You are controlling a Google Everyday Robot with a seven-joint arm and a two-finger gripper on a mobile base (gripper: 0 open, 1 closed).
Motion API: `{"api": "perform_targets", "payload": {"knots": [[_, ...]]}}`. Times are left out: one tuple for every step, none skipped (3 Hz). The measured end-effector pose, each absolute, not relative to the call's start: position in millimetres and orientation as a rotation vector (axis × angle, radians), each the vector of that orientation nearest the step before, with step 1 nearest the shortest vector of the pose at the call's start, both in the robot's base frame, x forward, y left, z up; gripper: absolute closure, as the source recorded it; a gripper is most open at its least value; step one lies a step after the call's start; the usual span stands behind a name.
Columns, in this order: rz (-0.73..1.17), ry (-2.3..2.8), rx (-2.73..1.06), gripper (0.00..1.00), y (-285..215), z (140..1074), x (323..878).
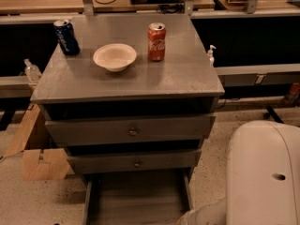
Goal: Close bottom drawer
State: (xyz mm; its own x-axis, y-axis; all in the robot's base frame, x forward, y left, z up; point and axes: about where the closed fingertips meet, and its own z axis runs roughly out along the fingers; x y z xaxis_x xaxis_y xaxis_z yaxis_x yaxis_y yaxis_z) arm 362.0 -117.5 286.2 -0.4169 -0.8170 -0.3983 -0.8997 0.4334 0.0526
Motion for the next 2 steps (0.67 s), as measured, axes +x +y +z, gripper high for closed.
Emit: {"api": "perform_targets", "payload": {"knots": [[0.421, 2.473, -1.402, 1.0, -135, 240, 325], [0.482, 2.498, -1.352, 1.0, -136, 207, 303]]}}
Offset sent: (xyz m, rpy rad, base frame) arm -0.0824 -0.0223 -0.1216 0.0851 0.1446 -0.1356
